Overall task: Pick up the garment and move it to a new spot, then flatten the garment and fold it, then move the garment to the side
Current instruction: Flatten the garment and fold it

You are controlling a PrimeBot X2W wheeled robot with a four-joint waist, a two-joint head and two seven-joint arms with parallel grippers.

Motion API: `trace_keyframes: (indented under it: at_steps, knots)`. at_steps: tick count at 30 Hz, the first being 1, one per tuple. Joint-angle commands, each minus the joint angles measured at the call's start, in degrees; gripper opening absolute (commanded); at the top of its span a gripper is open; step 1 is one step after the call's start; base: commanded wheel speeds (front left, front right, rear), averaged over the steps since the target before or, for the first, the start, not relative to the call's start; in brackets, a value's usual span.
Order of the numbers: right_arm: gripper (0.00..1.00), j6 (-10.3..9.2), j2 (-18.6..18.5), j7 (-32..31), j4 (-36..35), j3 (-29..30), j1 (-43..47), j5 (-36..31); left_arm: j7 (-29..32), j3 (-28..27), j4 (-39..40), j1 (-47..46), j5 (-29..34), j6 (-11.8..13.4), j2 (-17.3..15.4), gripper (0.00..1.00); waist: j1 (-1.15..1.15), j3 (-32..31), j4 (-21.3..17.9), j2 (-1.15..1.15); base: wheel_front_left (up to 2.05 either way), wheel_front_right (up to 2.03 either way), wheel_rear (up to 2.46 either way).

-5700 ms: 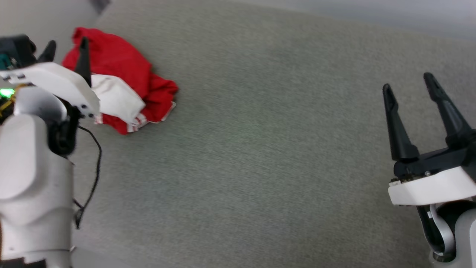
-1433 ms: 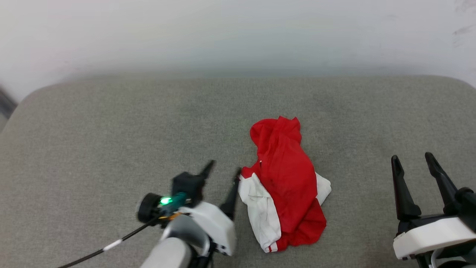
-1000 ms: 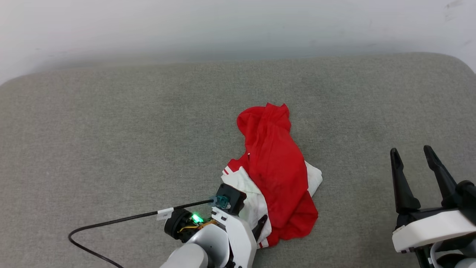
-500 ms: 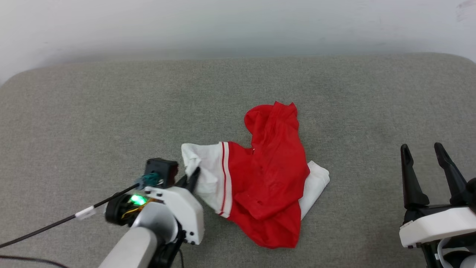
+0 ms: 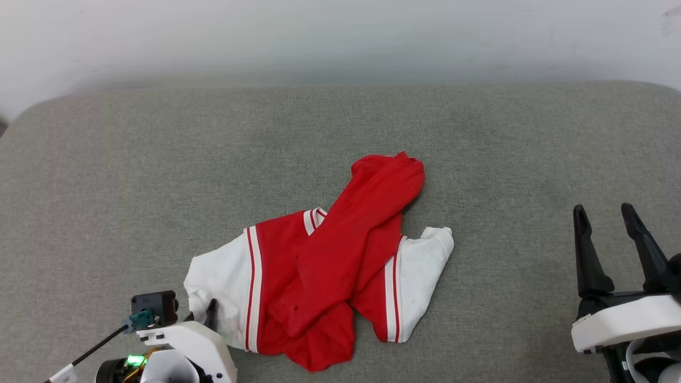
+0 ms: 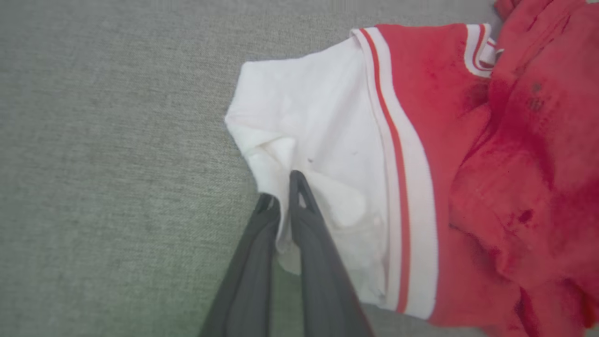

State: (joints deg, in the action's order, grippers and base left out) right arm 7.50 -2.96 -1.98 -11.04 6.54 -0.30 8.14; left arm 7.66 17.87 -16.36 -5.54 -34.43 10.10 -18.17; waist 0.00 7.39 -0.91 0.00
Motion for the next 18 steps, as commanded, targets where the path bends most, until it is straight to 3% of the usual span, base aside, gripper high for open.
trace_keyframes:
  at_steps: [1, 11, 18]
  knots:
    - [1.00, -0.02, 0.1, 0.3, 0.1, 0.1, 0.0, 0.2, -2.4, -0.1, 0.3, -1.0, 0.7, -0.3, 0.4, 1.00, 0.00, -0.5, 0.0, 0.00, 0.00, 0.00, 0.00]
    - [1.00, -0.02, 0.1, -0.9, -0.3, 0.2, 2.4, 0.1, -18.0, 0.9, 5.8, -3.4, 8.0, 1.1, 1.0, 1.00, 0.00, -4.9, -0.2, 0.00, 0.00, 0.00, 0.00]
    - [1.00, -0.02, 0.1, -1.8, -0.7, -0.1, 4.2, 0.1, -19.9, 3.4, 10.9, -1.9, 11.2, 2.3, 1.6, 1.00, 0.00, -7.3, -0.5, 0.00, 0.00, 0.00, 0.00]
